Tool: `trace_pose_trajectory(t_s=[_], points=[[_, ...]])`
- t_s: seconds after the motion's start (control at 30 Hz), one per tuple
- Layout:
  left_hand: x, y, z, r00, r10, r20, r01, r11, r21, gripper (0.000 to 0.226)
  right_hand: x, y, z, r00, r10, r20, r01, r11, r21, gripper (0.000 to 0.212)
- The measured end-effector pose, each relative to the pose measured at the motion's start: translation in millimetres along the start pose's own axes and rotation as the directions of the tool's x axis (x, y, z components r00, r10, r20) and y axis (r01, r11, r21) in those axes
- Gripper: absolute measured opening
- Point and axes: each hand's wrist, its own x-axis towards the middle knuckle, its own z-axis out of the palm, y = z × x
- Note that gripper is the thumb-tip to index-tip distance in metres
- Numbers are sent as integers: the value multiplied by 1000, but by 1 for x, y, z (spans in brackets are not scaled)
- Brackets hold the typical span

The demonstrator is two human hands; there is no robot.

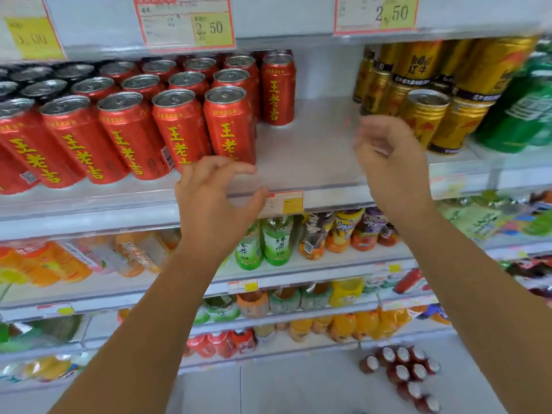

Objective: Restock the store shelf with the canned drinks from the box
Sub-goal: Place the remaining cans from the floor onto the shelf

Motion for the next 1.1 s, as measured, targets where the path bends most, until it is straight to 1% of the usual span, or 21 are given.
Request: trace_pose_trajectory(t_s=[0.03, 0.07, 0.13, 0.17, 0.23, 0.3, 0.37, 0.43, 0.47, 0.53, 0.6, 0.7, 0.77, 0.87, 0.97, 1.03, 1.1], points=[[-4, 14, 3, 1000, 13, -5, -14, 999, -50, 27, -19, 5, -19, 1000, 6, -22, -6, 1000, -4, 25], [-11, 30, 8, 999, 28, 25, -25, 992, -121, 24, -37, 13, -39, 999, 26, -34, -27, 1000, -12, 21], [-30, 64, 27, 983, 51, 179, 0, 963, -270, 18, -66, 40, -78, 993, 108, -42, -110, 993, -40, 18], [-42, 80, 41, 958, 65, 280, 28, 948, -317, 15, -78, 59, -99, 985, 166, -44, -169, 984, -63, 17], [-72, 109, 74, 876, 87, 474, 96, 932, -348, 15, -103, 101, -140, 954, 298, -45, -301, 948, -101, 17], [-104, 133, 110, 771, 89, 631, 170, 926, -338, 14, -127, 143, -180, 902, 426, -61, -431, 894, -123, 15], [-138, 156, 147, 650, 41, 759, 255, 929, -268, 8, -153, 184, -221, 831, 552, -76, -557, 821, -125, 14], [-175, 176, 184, 541, -47, 840, 335, 928, -164, 16, -179, 222, -258, 737, 671, -83, -674, 718, -174, 21], [-194, 188, 202, 490, -99, 866, 393, 912, -118, 18, -191, 241, -278, 691, 716, -103, -719, 663, -209, 24], [-232, 210, 234, 353, -184, 917, 487, 873, -13, 16, -220, 277, -314, 597, 792, -123, -791, 558, -251, 25], [-269, 225, 260, 238, -207, 949, 480, 875, 70, 12, -248, 313, -344, 496, 859, -126, -849, 450, -276, 25], [-319, 238, 299, 104, -251, 962, 473, 864, 174, 17, -285, 368, -373, 371, 916, -149, -901, 318, -294, 28], [-350, 242, 328, 17, -275, 961, 433, 869, 240, 17, -311, 408, -383, 290, 944, -159, -922, 231, -310, 30], [-398, 238, 382, -81, -293, 953, 368, 879, 302, 20, -350, 477, -382, 161, 975, -154, -948, 109, -299, 31], [-454, 227, 452, -147, -299, 943, 342, 879, 332, 19, -394, 561, -364, 38, 988, -152, -962, -5, -274, 31], [-496, 213, 505, -206, -277, 938, 306, 893, 331, 21, -422, 618, -347, -11, 989, -149, -960, -52, -275, 31], [-536, 195, 557, -252, -262, 931, 307, 891, 334, 21, -450, 676, -329, -40, 991, -131, -948, -79, -309, 31]])
